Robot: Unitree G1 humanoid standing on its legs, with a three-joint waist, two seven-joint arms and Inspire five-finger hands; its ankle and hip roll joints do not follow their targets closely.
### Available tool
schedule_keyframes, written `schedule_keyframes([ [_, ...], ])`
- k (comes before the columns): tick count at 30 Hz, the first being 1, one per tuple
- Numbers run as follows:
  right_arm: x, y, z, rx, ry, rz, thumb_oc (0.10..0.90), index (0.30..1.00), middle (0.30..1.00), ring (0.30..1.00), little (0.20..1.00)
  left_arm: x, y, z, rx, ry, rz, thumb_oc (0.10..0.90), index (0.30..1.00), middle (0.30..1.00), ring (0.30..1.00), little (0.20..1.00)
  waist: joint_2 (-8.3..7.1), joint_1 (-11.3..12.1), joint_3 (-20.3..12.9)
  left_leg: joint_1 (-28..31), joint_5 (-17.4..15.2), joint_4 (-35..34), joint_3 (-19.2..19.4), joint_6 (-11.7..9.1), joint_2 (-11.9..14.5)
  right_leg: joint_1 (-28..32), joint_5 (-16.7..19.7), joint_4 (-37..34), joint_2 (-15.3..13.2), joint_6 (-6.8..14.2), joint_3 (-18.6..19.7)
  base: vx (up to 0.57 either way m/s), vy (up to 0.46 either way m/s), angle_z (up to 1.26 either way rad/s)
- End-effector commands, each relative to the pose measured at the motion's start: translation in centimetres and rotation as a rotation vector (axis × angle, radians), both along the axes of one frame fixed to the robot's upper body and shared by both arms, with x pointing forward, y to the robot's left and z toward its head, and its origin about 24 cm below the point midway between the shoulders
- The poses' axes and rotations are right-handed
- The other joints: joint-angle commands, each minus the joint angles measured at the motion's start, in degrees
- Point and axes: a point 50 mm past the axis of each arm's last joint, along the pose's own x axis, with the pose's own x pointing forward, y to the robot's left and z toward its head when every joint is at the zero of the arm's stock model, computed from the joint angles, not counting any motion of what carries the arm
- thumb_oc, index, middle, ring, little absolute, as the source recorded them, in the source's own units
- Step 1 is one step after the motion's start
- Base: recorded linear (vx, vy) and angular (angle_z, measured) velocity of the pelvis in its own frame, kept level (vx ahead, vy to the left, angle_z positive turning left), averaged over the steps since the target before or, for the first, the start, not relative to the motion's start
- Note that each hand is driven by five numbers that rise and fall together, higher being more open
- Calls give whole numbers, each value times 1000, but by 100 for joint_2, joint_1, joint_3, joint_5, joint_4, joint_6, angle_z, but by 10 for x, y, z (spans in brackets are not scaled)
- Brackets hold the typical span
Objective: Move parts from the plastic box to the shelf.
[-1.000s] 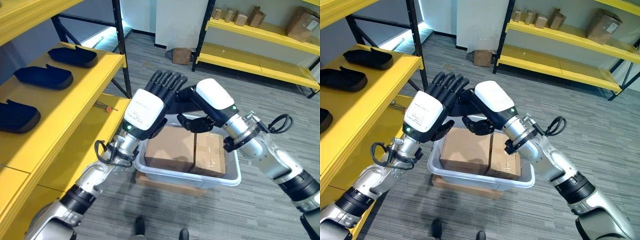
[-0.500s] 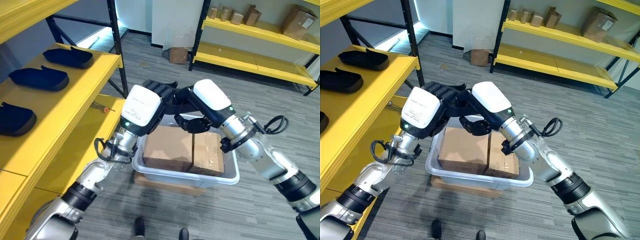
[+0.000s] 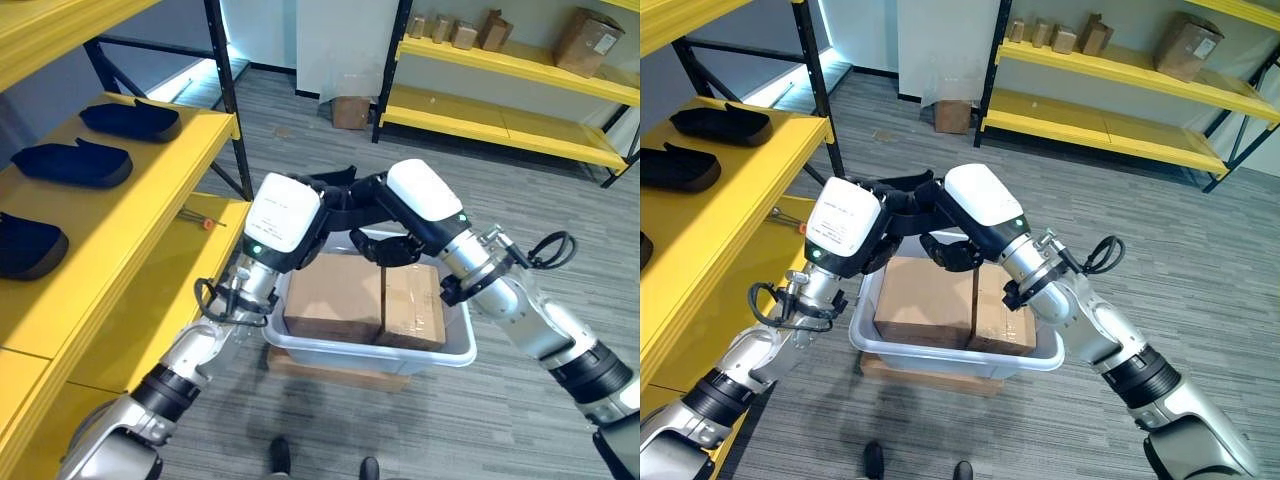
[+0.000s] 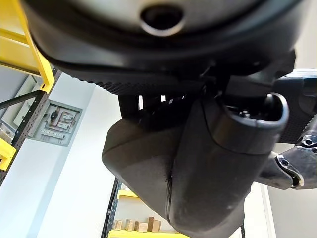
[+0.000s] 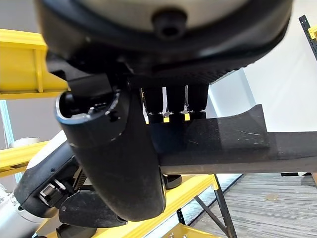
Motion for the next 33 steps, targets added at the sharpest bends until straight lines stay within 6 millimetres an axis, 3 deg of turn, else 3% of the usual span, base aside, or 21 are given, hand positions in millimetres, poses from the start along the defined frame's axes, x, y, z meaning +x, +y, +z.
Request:
schedule_keyframes([
  [1,-9,21,63,299,-246,139,400,300,300,300,300,13,-22,20,-36,-91,-75,400,300,300,300,300,-91,67,-842,461,-419,-52,183,-312,571,-117,293,266,-406,481,158,0,0,0],
  [6,-9,18,62,314,-242,132,400,300,300,300,300,12,-17,16,-47,-74,-56,400,300,300,300,300,-88,71,-855,470,-429,-52,186,-313,570,-109,294,261,-415,481,155,0,0,0],
  [7,-9,17,62,324,-238,129,561,525,525,525,525,12,-14,15,-53,-70,-45,400,300,300,300,300,-83,74,-857,471,-427,-52,188,-312,565,-108,298,261,-415,481,151,0,0,0],
  [8,-10,16,61,336,-229,131,900,1000,1000,1000,1000,13,-10,13,-54,-60,-29,400,300,300,300,300,-70,67,-857,471,-426,-52,186,-310,564,-110,299,260,-418,480,159,0,0,0],
  [16,-29,-15,48,434,-191,95,900,1000,1000,1000,1000,6,27,2,-51,-27,100,400,300,300,300,300,21,-23,-844,481,-412,-52,222,-319,562,-120,297,260,-430,483,188,-3,-1,-1],
  [18,-47,-44,20,491,-93,23,900,1000,1000,1000,1000,-3,55,0,-46,-39,192,400,300,300,300,300,119,-156,-802,497,-416,-52,262,-329,556,-155,282,297,-433,489,236,-20,-8,-6],
  [22,-68,-76,-25,531,75,-128,900,1000,1000,1000,1000,-21,85,-7,-46,-42,294,400,300,300,300,300,261,-320,-789,562,-406,-52,339,-350,595,-215,208,422,-409,474,352,-20,-33,-20],
  [28,-77,-88,-45,584,150,-197,900,1000,1000,1000,1000,-38,102,-5,-92,-85,350,400,300,300,300,300,440,-423,-778,685,-357,-52,458,-386,686,-288,105,530,-320,422,532,-15,-43,-19],
  [33,-82,-91,-52,578,180,-208,900,1000,1000,1000,1000,-57,110,4,-141,-163,373,400,300,300,300,300,609,-427,-764,737,-156,-52,501,-477,916,-338,-104,690,-79,264,614,-61,-138,-16],
])
